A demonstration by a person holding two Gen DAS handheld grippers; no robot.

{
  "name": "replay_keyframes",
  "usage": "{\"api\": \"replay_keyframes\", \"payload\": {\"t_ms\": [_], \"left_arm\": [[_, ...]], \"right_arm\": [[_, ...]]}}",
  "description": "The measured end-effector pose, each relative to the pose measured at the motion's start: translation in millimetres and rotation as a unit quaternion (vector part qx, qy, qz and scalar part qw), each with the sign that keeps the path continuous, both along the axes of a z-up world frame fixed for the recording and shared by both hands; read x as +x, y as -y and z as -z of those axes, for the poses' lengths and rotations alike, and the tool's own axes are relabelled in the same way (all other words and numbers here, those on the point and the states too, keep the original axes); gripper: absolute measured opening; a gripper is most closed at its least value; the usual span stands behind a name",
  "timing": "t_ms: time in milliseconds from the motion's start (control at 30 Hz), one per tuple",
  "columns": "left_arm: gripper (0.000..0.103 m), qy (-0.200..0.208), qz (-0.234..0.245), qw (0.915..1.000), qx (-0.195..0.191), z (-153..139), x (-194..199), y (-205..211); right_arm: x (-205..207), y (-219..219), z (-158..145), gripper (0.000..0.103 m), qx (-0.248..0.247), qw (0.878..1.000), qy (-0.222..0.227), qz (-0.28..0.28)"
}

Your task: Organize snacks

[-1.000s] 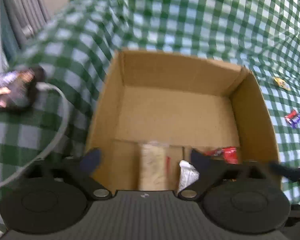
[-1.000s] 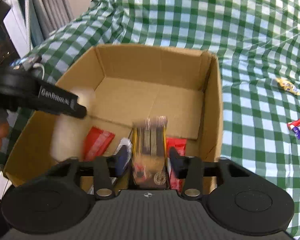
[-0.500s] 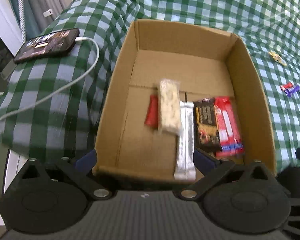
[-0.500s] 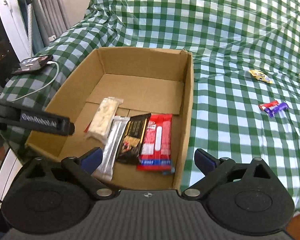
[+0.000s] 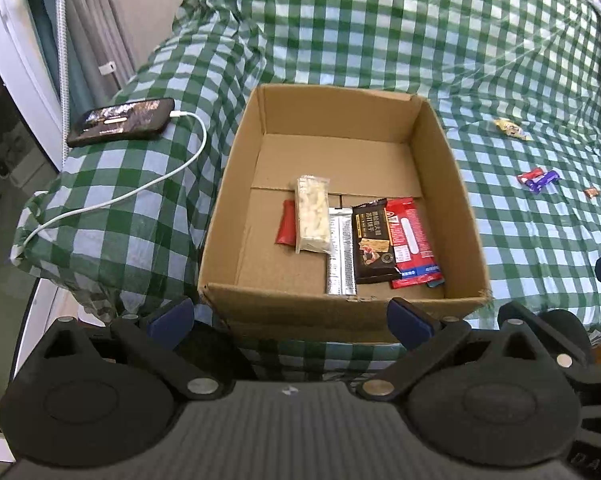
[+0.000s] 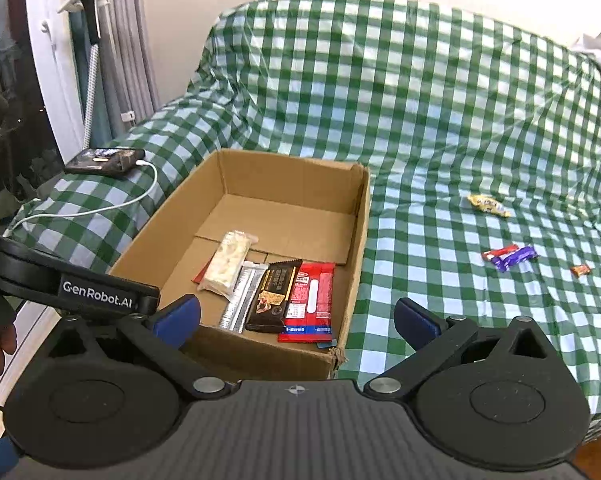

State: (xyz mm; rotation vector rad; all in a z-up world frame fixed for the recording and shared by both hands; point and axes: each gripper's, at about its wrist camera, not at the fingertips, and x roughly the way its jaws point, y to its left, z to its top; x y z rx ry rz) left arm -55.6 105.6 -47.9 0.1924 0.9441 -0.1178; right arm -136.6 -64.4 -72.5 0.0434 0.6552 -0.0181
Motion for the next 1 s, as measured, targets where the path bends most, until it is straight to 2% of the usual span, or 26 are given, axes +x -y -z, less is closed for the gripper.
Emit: {"api": "replay_keyframes", "payload": {"t_ms": [467, 1000], "left_arm": [[0.103, 0.034, 0.006, 0.9994, 0.001, -18, -32, 3], [0.103, 0.02, 0.006, 0.9998, 0.005, -14, -26, 1]], "right_arm": [[-35, 2, -15, 0.102, -0.001, 0.999, 0.039, 0.007], [-32, 1, -14, 0.102, 0.001, 1.0, 0.029, 0.008]]}}
